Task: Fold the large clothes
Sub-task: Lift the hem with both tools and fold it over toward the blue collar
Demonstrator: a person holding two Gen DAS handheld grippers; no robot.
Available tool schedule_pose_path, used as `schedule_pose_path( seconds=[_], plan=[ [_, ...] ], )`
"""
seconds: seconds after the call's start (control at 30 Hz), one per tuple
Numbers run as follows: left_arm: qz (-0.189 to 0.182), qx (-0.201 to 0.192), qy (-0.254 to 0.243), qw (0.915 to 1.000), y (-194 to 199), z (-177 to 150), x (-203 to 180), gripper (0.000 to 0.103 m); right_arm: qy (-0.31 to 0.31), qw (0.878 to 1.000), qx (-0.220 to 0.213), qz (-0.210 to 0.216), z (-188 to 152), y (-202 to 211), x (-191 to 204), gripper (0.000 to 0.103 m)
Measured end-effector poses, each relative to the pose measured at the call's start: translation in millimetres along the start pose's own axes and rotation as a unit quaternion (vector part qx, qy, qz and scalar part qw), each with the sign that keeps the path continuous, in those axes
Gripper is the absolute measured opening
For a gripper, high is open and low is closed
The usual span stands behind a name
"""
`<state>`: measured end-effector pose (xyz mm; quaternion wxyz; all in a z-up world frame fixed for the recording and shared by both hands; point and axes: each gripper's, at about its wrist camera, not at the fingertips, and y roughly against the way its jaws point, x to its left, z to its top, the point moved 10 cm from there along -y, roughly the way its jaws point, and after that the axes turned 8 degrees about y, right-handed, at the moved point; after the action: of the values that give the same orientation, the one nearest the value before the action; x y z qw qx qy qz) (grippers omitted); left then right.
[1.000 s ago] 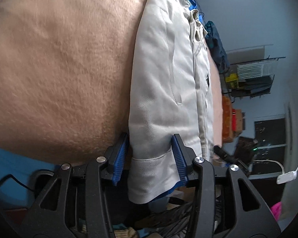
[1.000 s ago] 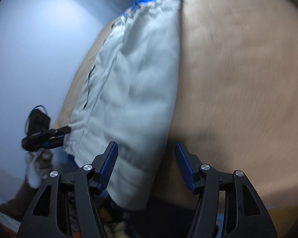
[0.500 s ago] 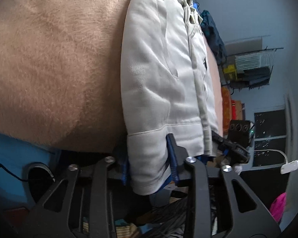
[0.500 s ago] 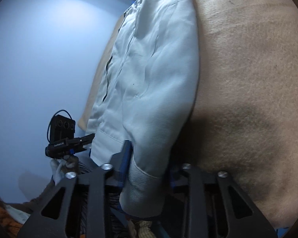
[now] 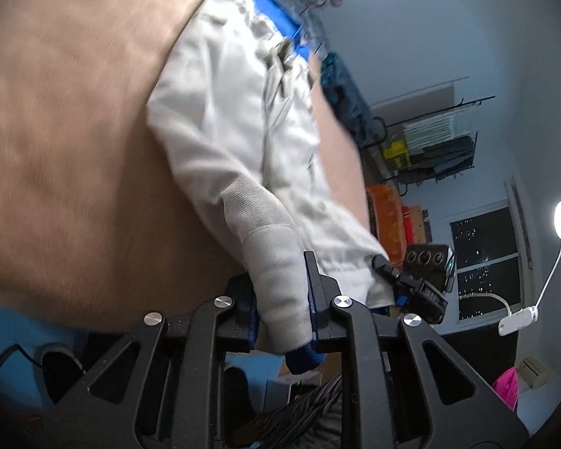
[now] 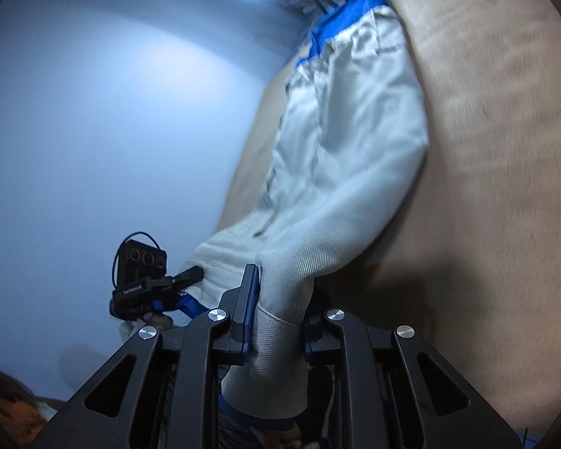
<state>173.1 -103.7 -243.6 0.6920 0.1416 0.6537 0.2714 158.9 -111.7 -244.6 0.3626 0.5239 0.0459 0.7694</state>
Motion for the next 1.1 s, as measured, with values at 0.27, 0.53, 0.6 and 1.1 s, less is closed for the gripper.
schedule_pose_path(
  seconds=[0.27,0.53,0.6,1.1],
  plan=[
    [-0.001,-0.051,-0.015,0.9986,0.0,68.0,-32.0,0.017,-0.016,0.999,-0.034,-0.015,52.1,-4.8,-8.3,0.017],
    [0.016,-0.076,0.005,0.9969,-26.1,129.8,-23.2,0.017,-0.029,0.997,-0.049,-0.043,103.8,-30.1,-35.5,0.017],
    [0.02,-0.078,0.014,0.9967,-37.1,142.9,-15.7,0.017,-0.033,0.997,-0.05,-0.048,113.6,-38.7,-45.2,0.017],
    [0.073,-0.068,0.025,0.9947,-93.6,180.1,34.8,0.019,-0.059,0.994,-0.022,-0.09,118.0,-74.3,-108.2,0.017]
  ],
)
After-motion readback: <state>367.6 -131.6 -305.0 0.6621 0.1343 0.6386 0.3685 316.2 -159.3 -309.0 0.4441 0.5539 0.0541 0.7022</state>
